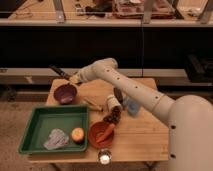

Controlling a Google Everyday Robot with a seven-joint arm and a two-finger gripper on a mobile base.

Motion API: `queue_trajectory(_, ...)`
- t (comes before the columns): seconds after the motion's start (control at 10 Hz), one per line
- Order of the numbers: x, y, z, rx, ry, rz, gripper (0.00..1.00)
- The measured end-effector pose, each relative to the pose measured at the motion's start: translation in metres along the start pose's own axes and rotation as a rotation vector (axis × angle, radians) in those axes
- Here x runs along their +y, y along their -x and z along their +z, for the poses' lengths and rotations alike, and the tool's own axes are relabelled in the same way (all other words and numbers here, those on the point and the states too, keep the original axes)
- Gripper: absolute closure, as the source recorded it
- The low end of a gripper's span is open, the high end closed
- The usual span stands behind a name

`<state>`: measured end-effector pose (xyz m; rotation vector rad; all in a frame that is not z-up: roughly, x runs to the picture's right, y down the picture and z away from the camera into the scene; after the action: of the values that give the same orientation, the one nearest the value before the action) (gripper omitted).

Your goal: Place brush in plastic cup

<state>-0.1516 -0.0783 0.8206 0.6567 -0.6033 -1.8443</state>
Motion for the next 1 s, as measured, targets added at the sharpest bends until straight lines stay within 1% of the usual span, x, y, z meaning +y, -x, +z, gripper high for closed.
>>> queue_trajectory(0.1,0.008,0.005,-0.018,-0.002,0.017,0.023,0.96)
queue_trajectory(0.2,0.019,0.015,-0.037,-0.006,0.039,0.048,0.96)
queue_trajectory(0.3,0.03,0.03,-0.055,-0.011,0.065,0.078,0.96)
queue_trajectory(0.4,0.044,0.055,-0.077,-0.014,0.102,0.127,0.96)
queue_trajectory(0.6,0.06,0.086,-0.108,-0.014,0.153,0.194,0.96)
queue_trajectory(0.7,0.069,0.11,-0.132,-0.014,0.196,0.244,0.96)
queue_trajectory(0.8,0.074,0.128,-0.155,-0.009,0.237,0.287,0.96)
queue_trajectory(0.9,0.077,0.142,-0.172,-0.002,0.272,0.323,0.96)
queue_trajectory(1.0,0.078,0.162,-0.2,0.015,0.341,0.385,0.96)
